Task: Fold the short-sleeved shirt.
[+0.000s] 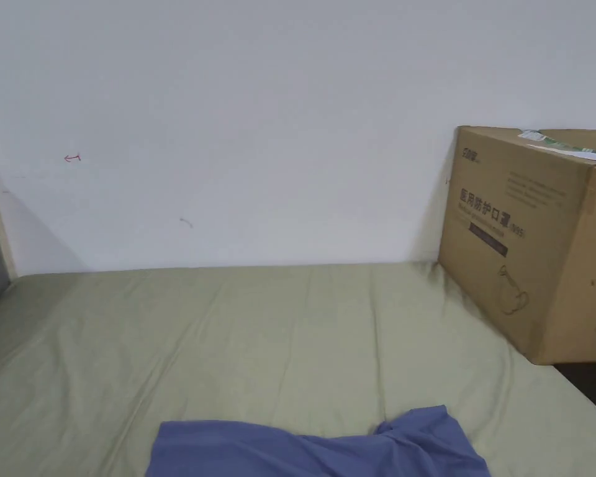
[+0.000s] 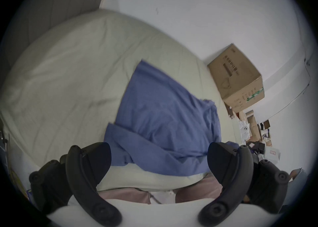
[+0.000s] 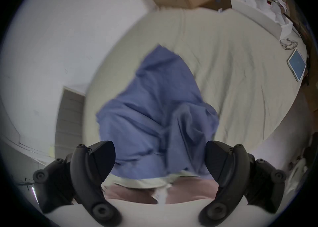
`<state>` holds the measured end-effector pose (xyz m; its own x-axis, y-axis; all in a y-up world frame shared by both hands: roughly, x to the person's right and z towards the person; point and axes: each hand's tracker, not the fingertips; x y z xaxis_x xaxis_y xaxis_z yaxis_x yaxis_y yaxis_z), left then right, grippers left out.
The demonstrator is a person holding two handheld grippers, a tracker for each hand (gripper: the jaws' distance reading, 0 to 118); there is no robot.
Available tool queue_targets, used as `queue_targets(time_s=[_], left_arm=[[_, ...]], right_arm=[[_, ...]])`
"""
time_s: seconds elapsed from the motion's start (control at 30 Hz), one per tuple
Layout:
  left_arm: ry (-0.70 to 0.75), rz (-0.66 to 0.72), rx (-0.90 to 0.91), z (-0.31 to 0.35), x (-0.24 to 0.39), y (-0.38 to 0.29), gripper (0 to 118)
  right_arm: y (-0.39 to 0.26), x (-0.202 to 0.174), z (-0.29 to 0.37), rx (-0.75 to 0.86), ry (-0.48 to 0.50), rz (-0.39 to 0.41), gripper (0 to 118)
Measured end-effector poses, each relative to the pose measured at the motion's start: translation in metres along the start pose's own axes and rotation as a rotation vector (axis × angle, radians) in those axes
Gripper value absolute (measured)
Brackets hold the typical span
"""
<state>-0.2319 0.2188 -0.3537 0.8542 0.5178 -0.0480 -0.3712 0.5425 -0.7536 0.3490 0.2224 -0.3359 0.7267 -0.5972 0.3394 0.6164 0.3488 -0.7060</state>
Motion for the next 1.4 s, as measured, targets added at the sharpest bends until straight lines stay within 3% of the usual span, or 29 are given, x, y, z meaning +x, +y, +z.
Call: queue_targets(time_s=[0.07,0.1,0.13,0.17,0.2,0.27,0.37,0.43,0.63,0.67,0.7,0.73,0.77,0.8,1.03,1.17,1.23,1.3,1.4], left_arm=[[-0.014,-0.027,0.108,0.028,0.012,0.002,112],[-0.013,-0.047,0.161,0.042,0.019,0.001,99],[-0.002,-0.078,0.223,0.056,0.027,0.000,76],[0.013,-0.106,0.277,0.065,0.033,-0.004,38],[0.048,-0.151,0.309,0.070,0.039,-0.008,0],[0.108,-0.189,0.354,0.074,0.050,-0.014,0],[0.009,-0.235,0.311,0.065,0.054,0.004,0],[0.060,-0.268,0.269,0.044,0.054,0.024,0],[0.130,-0.291,0.062,-0.087,0.026,0.134,0],[0.119,-0.275,0.022,-0.114,0.015,0.148,0],[0.131,-0.266,-0.029,-0.142,0.006,0.161,16],[0.142,-0.264,-0.050,-0.162,-0.002,0.170,46],[0.142,-0.264,-0.092,-0.188,-0.011,0.179,86],[0.170,-0.264,-0.130,-0.211,-0.020,0.183,115],[0.232,-0.296,-0.173,-0.318,-0.042,0.207,115],[0.267,-0.393,-0.305,-0.361,-0.038,0.193,118],[0.342,-0.535,-0.278,-0.367,-0.030,0.176,118],[0.337,-0.457,-0.204,-0.360,-0.034,0.174,118],[0.324,-0.450,-0.196,-0.354,-0.035,0.169,117]], right_arm=[[-0.007,-0.016,0.029,0.120,0.095,0.011,105],[-0.011,-0.026,0.041,0.151,0.157,0.046,98],[-0.017,-0.036,0.052,0.196,0.200,0.098,82],[-0.026,-0.052,0.062,0.234,0.222,0.157,52],[-0.035,-0.064,0.069,0.306,0.181,0.234,8],[-0.046,-0.080,0.071,0.378,0.117,0.323,5],[-0.044,-0.094,0.062,0.350,0.210,0.363,5],[-0.038,-0.100,0.052,0.343,0.141,0.392,5],[-0.019,-0.103,0.007,0.287,0.125,0.400,5],[-0.018,-0.103,0.000,0.273,0.119,0.398,5],[-0.014,-0.103,-0.009,0.252,0.109,0.397,5],[-0.012,-0.102,-0.017,0.236,0.102,0.395,5],[-0.010,-0.101,-0.026,0.221,0.099,0.389,5],[-0.007,-0.100,-0.034,0.202,0.095,0.383,5],[0.010,-0.086,-0.087,0.103,0.051,0.356,5],[0.014,-0.075,-0.109,0.064,0.030,0.348,5],[0.014,-0.070,-0.115,0.050,0.031,0.325,5],[0.015,-0.066,-0.118,0.039,0.040,0.302,5],[0.014,-0.059,-0.118,0.036,0.040,0.278,5]])
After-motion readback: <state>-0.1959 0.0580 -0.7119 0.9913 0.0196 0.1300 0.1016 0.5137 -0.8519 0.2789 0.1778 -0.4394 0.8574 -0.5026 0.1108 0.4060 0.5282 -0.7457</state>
